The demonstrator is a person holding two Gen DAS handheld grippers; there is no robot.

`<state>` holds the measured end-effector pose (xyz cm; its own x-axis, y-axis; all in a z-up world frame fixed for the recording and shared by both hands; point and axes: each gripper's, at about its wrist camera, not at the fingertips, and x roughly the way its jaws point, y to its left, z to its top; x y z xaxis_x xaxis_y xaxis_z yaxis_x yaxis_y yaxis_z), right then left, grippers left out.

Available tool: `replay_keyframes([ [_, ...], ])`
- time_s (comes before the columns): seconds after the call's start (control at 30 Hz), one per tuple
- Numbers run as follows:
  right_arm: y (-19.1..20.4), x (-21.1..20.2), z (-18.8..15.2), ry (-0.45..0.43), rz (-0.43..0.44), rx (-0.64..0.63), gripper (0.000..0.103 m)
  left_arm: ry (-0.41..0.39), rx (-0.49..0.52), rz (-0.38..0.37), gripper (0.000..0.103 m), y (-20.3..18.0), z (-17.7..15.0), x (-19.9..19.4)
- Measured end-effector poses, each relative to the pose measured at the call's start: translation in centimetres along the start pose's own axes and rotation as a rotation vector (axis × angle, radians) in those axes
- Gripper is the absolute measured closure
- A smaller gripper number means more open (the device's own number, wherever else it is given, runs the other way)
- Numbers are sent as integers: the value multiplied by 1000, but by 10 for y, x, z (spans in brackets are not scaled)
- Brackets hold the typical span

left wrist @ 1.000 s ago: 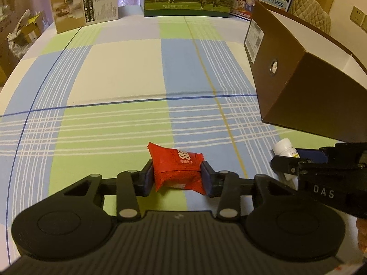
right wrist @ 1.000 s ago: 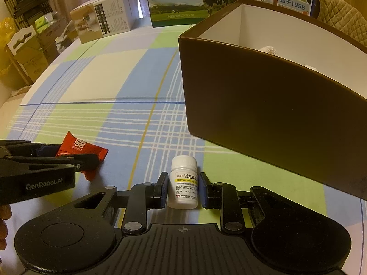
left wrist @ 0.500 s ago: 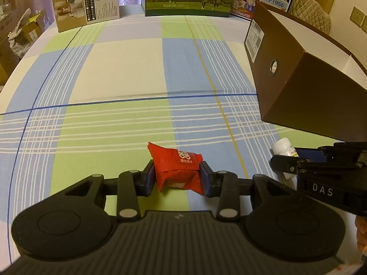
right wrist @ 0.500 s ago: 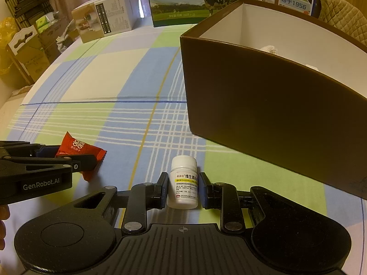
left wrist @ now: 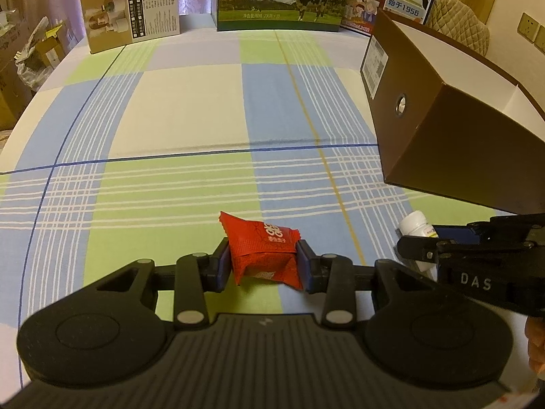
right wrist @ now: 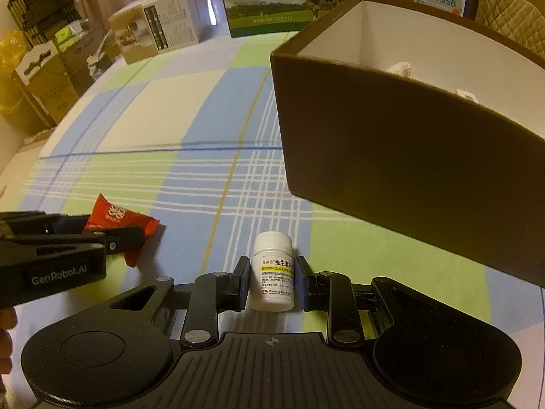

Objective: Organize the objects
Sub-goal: 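Carry the red packet and pill bottle with both tools over the brown box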

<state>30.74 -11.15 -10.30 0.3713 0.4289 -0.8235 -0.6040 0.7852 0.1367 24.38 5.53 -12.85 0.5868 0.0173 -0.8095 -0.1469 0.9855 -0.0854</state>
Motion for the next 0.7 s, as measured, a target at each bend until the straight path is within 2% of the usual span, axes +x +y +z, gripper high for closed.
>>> replay_keyframes([
  [0.2,1,-23,3,-59,42,0,79,-13,-4,0,69,-1,-2,-12],
  [0.43,-3,-60,0,-104,52,24,79,-52,4,-10,69,-10,0,-39],
  [0.7,-13,-126,-2,-207,58,58,79,-112,29,-88,69,-40,14,-83],
])
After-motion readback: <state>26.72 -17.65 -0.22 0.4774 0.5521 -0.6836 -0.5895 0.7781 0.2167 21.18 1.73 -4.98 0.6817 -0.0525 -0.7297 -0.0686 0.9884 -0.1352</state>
